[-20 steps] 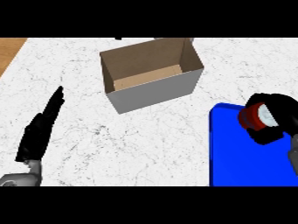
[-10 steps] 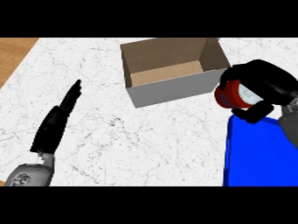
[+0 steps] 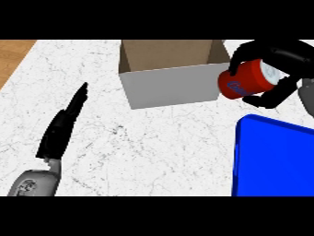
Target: Pick the can from the tray and place it in the cardboard box
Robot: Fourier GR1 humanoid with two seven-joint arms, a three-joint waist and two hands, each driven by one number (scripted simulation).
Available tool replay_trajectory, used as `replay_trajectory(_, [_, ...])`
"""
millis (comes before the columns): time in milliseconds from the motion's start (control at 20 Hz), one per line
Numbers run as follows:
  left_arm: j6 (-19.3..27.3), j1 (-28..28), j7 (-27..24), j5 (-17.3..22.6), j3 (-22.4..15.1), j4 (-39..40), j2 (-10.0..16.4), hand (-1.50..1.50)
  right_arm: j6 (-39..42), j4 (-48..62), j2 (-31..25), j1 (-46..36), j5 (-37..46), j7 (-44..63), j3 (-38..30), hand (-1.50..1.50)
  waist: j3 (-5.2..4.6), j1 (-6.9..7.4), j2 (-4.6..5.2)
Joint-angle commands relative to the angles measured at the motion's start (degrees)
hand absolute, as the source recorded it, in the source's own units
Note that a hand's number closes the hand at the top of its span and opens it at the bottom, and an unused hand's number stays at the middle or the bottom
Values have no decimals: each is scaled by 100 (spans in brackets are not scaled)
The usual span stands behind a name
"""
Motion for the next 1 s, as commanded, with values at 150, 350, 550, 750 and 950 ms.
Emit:
replay_trajectory(150, [36, 25, 22, -32, 91, 33, 71, 0, 775, 1151, 283, -871, -1081, -1444, -335, 150, -14, -88, -59])
replay_trajectory(350, [112, -31, -8, -51, 152, 226, 30, 0, 1142, 1581, 410, -1442, -1426, -1714, -207, 150, -32, -300, -93])
replay_trajectory(550, [120, 119, -25, 0, 243, 157, 75, 0, 1347, 2070, 576, -1971, -1552, -1656, 28, 150, -40, -395, -158])
replay_trajectory(750, [143, 259, -55, 36, 294, 61, 73, 0, 1099, 2568, 1124, -2556, -1469, -1307, 323, 150, -47, -475, -204])
replay_trajectory(950, [141, 228, -34, 50, 416, 225, 131, 0, 1031, 3006, 1423, -2971, -1409, -1374, 533, 150, -48, -650, -216])
